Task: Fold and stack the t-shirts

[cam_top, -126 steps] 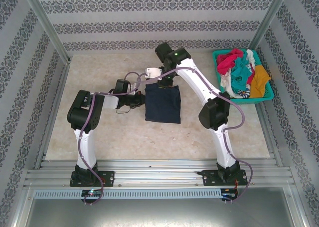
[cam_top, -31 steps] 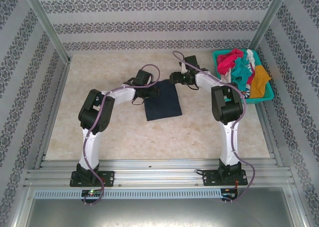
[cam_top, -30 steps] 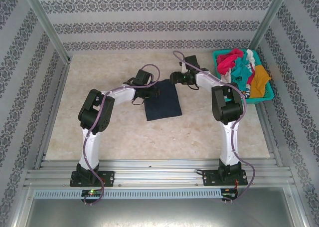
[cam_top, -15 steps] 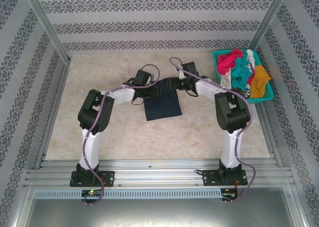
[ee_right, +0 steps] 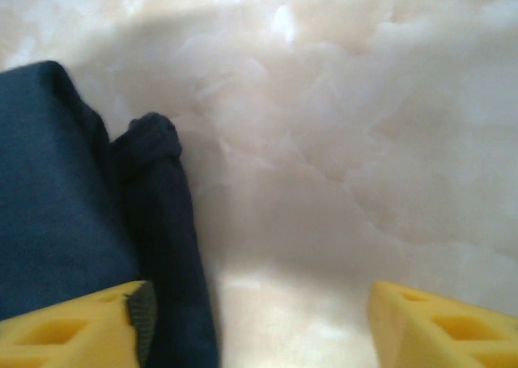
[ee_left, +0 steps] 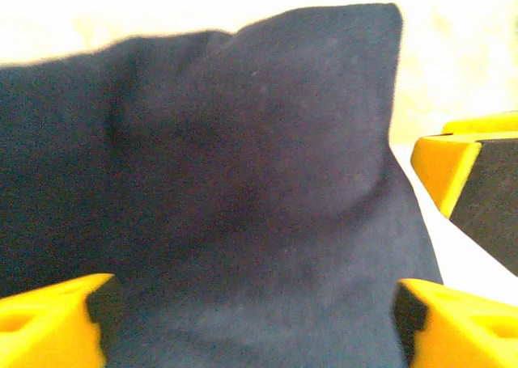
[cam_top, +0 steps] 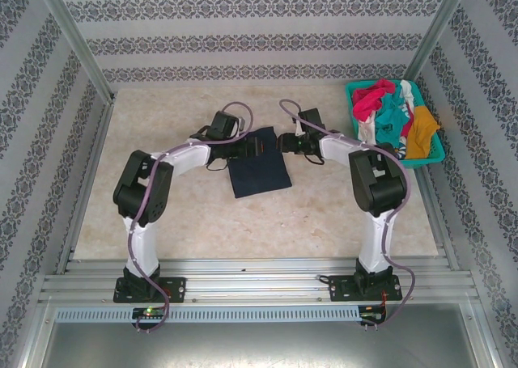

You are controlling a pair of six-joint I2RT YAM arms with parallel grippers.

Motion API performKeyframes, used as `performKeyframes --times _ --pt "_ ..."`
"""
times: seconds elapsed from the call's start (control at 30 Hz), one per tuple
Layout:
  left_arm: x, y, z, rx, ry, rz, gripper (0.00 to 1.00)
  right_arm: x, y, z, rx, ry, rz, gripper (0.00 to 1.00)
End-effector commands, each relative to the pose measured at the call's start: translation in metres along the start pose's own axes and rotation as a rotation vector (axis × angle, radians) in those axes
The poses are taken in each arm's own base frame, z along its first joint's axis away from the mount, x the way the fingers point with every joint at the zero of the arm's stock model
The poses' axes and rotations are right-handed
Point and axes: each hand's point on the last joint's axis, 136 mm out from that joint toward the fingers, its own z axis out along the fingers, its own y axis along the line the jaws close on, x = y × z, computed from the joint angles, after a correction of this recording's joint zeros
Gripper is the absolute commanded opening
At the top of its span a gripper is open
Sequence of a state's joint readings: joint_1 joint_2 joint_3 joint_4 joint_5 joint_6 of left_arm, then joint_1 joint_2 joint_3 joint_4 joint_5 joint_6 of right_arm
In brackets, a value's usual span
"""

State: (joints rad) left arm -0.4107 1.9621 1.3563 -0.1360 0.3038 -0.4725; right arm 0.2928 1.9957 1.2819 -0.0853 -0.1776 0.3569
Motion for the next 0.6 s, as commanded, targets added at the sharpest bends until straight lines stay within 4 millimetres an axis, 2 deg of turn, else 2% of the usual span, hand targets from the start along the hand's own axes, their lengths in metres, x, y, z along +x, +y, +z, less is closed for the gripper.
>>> performKeyframes --times 0.0,0.13,0.2,0.43,0.57 --pt "-0.018 -0.006 -0.038 -0.085 -0.056 0.077 1.00 -0.029 0.001 -0.037 -0.034 -0.146 0.035 0.79" --pt "-0.015 -0.019 -0.043 -0.209 -0.049 0.188 1.00 -0.024 -0.019 -0.067 -0.011 -0.219 0.072 0.86" --pt "-0.009 -0.033 -0.033 -0.243 -0.029 0.247 1.00 -0.018 -0.033 -0.086 0.014 -0.252 0.089 0.88" --pt "0.021 -0.057 0.030 -0.398 0.097 0.371 1.00 0.013 -0.081 -0.161 0.177 -0.373 0.115 0.90" --pt "0.039 -0.068 0.062 -0.415 0.167 0.410 0.97 0.028 -0.089 -0.189 0.210 -0.396 0.094 0.90"
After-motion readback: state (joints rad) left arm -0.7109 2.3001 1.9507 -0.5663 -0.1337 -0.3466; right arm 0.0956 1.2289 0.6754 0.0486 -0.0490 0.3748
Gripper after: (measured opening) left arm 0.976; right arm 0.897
